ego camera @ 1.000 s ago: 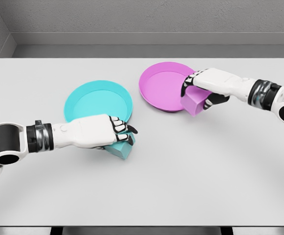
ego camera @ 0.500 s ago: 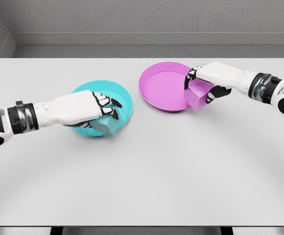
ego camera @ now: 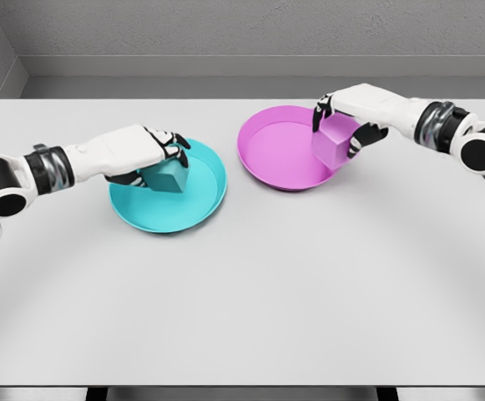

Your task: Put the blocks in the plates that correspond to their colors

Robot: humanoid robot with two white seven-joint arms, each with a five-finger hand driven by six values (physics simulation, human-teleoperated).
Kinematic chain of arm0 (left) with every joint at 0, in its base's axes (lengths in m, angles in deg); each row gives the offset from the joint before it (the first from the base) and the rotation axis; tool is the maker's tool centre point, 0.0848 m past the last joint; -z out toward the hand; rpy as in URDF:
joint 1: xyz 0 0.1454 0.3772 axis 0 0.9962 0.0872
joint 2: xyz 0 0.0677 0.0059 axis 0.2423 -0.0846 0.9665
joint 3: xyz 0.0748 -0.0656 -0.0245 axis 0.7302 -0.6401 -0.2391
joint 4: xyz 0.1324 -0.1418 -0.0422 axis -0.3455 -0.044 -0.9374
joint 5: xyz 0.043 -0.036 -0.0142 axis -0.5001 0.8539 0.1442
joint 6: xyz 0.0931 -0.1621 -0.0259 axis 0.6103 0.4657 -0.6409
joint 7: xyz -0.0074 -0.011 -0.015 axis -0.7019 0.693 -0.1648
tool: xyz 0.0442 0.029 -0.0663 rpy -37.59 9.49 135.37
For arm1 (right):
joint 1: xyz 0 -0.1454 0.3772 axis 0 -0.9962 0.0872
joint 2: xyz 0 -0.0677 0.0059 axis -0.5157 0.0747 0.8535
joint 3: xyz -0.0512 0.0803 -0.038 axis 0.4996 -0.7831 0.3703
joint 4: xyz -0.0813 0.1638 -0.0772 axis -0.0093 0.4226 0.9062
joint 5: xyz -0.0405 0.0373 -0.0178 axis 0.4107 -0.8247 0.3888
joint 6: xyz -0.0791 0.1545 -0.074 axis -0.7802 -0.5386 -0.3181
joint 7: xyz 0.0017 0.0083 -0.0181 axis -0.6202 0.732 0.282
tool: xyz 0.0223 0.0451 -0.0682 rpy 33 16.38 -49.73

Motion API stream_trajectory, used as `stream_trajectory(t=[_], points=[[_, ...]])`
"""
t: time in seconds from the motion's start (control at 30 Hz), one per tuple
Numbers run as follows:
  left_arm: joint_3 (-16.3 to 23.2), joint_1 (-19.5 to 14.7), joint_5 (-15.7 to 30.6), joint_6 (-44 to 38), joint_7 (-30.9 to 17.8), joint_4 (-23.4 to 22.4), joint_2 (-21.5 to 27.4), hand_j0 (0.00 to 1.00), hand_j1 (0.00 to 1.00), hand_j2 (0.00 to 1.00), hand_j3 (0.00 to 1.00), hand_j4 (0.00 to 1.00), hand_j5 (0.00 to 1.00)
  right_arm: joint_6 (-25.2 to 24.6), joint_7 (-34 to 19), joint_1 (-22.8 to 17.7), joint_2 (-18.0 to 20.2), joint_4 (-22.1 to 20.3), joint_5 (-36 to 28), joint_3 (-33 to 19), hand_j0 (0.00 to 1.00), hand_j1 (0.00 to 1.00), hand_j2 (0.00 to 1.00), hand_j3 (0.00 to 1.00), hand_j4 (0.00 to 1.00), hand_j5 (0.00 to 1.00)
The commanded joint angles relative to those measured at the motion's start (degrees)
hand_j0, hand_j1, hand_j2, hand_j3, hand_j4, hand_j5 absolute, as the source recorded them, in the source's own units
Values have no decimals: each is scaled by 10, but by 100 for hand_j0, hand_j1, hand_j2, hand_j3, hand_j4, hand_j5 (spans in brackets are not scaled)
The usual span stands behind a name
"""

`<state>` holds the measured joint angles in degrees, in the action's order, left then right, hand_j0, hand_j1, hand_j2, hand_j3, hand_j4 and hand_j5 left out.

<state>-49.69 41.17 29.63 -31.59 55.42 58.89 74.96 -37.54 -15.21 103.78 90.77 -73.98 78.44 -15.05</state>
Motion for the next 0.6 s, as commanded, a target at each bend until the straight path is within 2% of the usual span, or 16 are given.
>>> stream_trajectory(t=[0.0,0.07,0.13,0.2,0.27,0.47,0.57], points=[[3,-1,-9,-2,-1,-11,-9,48,48,48,48,48,48,-1,0,2,-13,21,-1,10,44,44,44,44,44,44],[15,-4,-15,-2,-1,-10,-11,53,53,53,53,53,53,-1,0,11,-22,24,-1,22,44,44,44,44,44,44],[20,-7,-15,-2,-1,-10,-10,64,64,64,64,64,64,-2,0,18,-33,31,-1,28,44,44,44,44,44,44],[21,-7,-16,-2,-1,-10,-10,71,71,71,71,71,71,-13,0,25,-34,31,-1,39,44,44,44,44,44,44],[21,-7,-16,-2,-1,-9,-10,98,98,98,98,98,98,-17,0,31,-44,32,1,42,44,44,44,44,44,44],[20,-8,-14,-2,-1,-2,-10,100,100,100,100,100,100,-25,1,47,-54,46,3,53,44,44,44,44,44,44],[20,-8,-13,-2,0,1,-7,100,100,100,100,100,100,-25,1,57,-73,82,11,54,44,44,44,44,44,44]])
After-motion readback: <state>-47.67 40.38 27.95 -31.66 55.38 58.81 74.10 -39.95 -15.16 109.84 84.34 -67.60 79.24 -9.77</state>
